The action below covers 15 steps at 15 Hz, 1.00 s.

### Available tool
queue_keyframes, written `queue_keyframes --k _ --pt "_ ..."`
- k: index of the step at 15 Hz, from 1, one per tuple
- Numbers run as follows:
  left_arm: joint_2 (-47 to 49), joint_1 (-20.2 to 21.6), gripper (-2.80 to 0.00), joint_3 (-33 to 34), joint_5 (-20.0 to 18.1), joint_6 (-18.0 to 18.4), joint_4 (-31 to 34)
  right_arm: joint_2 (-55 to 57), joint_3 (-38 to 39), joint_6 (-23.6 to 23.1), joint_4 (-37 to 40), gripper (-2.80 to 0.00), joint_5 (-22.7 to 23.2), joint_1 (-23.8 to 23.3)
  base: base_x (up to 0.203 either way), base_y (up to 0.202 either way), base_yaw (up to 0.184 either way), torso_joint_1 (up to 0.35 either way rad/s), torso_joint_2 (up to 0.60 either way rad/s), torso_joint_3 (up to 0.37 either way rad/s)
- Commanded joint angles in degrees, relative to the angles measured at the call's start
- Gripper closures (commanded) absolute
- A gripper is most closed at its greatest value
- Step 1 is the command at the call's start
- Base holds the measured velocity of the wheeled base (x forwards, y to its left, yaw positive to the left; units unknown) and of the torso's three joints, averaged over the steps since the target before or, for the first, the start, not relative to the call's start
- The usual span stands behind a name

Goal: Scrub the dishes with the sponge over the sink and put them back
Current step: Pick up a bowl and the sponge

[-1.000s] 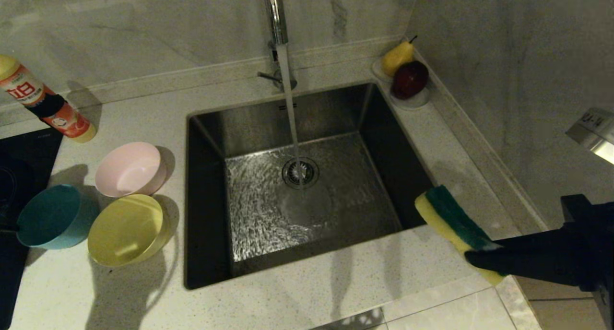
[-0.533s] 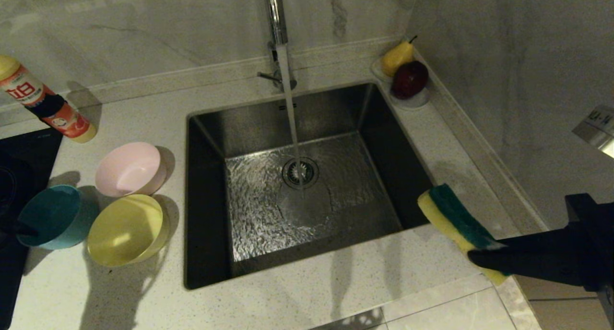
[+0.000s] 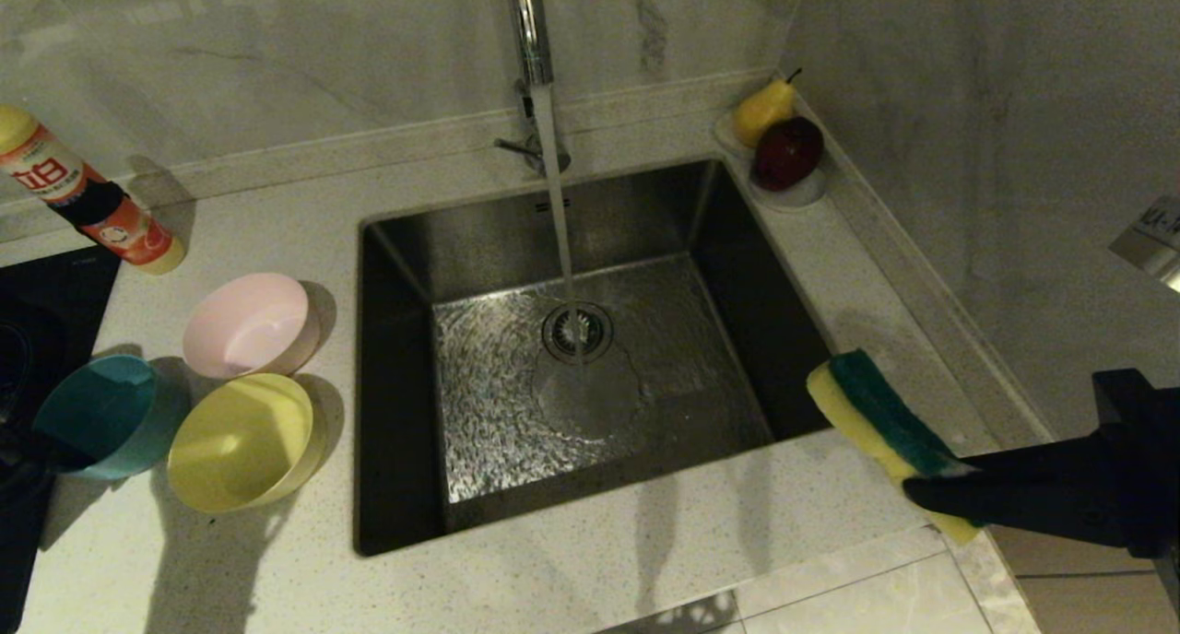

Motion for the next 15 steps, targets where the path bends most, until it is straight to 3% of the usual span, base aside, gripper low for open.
queue_keyframes --k 1,4,5,10,15 --pt "0.6 0.0 -2.80 0.2 -0.2 -0.1 0.0 0.0 0.0 0.0 0.1 0.00 0.1 0.0 0.000 0.000 0.000 0.000 0.00 0.000" --pt "0.7 0.0 -2.80 0.2 -0.7 -0.1 -1.3 0.4 0.0 0.0 0.1 0.00 0.1 0.0 0.000 0.000 0.000 0.000 0.00 0.000" --pt "0.7 0.0 0.00 0.2 -0.7 -0.1 -1.6 0.5 -0.1 0.0 0.1 0.00 0.1 0.0 0.000 0.000 0.000 0.000 0.00 0.000" --pt "3.4 0.4 0.00 0.4 -0.1 0.0 -1.9 0.6 -0.3 0.0 0.1 0.00 0.1 0.0 0.000 0.000 0.000 0.000 0.00 0.000" --pt "3.5 4.4 0.00 -1.4 0.0 0.3 -5.1 0.6 -0.3 0.0 0.1 0.00 0.1 0.0 0.000 0.000 0.000 0.000 0.00 0.000"
